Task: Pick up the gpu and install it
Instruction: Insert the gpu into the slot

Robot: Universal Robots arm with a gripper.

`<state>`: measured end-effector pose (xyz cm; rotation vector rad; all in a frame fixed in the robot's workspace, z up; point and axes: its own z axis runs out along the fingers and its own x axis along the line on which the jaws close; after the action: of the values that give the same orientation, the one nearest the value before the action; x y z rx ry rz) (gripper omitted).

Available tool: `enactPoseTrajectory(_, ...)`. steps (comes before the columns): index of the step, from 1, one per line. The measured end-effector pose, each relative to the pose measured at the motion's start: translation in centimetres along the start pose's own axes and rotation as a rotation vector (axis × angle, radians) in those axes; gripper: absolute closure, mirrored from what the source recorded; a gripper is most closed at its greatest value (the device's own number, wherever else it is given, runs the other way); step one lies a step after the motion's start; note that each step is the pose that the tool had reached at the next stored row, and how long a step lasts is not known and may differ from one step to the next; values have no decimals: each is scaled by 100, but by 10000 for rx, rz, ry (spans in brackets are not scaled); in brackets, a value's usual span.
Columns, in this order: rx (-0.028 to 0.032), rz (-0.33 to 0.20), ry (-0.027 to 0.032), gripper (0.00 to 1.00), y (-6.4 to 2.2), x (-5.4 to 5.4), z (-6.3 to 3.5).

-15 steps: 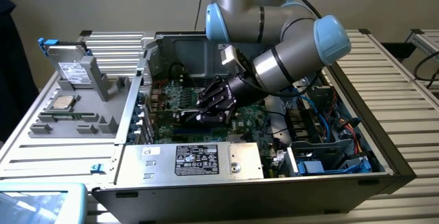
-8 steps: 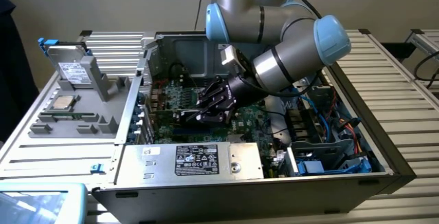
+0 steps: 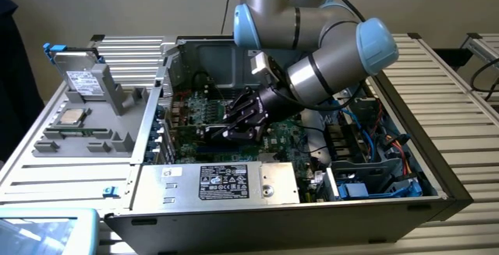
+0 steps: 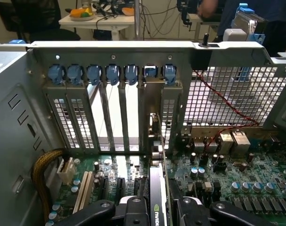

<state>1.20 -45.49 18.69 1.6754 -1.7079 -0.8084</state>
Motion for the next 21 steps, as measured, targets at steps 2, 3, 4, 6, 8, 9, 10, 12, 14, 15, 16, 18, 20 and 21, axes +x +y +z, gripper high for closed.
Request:
enactPoseTrajectory(2,0,13,-16,72,-2,0,3)
enactPoseTrajectory(3,-1,16,-18,72,-1,2,2)
enactPoseTrajectory(4,-1,17,-20,72,-1,2,2)
enactPoseTrajectory(6,-4,18,-21,72,2,5,0)
enactPoseTrajectory(8,-16,19,-20,72,9,7,-6)
enactPoseTrajectory(9,-17,19,-20,72,9,7,-6)
enactPoseTrajectory(10,-17,22,-17,72,9,7,-6)
enactPoseTrajectory(12,-17,38,-4,72,8,7,-5)
enactPoseTrajectory(14,-17,59,14,72,8,7,-5)
enactPoseTrajectory(15,-18,61,16,72,8,7,-5)
enactPoseTrajectory(16,-19,60,15,72,8,7,-5)
enactPoseTrajectory(18,-20,61,15,72,8,7,-4)
enactPoseTrajectory(20,-19,73,24,72,9,6,-1)
enactPoseTrajectory(21,-20,78,29,72,10,7,0)
